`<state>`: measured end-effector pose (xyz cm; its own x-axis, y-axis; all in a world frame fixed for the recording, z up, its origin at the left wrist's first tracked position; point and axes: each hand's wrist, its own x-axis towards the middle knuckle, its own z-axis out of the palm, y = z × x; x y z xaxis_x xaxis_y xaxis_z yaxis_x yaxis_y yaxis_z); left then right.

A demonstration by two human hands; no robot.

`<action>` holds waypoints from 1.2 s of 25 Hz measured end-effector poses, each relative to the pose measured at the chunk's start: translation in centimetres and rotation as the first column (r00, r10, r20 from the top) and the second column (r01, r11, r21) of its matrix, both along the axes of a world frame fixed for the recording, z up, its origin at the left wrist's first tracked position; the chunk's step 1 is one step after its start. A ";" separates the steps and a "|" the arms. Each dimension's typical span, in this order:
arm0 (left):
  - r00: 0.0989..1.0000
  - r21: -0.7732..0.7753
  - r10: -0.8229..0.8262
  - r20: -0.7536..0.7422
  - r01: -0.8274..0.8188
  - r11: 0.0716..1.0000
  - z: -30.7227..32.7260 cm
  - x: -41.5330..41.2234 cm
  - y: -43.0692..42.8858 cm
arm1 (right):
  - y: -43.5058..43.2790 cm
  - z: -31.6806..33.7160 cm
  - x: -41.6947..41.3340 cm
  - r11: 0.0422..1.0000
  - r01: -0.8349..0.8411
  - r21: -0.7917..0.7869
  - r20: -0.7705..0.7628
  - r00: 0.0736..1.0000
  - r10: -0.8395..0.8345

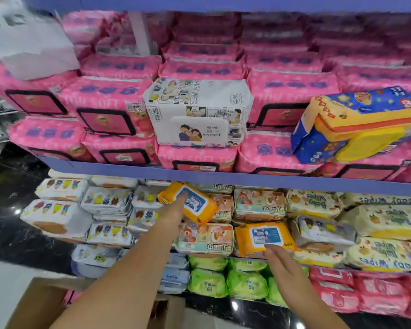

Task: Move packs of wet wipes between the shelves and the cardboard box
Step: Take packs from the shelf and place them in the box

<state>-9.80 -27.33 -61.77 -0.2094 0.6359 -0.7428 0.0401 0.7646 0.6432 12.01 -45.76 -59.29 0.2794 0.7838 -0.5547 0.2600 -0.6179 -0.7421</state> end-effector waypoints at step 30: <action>0.951 0.027 0.234 0.203 -0.244 0.969 -8.8 -25.8 -23.0 | -5.9 -9.2 -14.8 0.852 -0.475 -0.221 0.435 0.734 0.522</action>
<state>-35.55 -50.30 -70.55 -0.2129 0.6235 -0.7523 -0.2714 0.7019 0.6585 -2.77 -51.68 -68.51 0.1026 0.8379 -0.5361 0.8444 -0.3582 -0.3983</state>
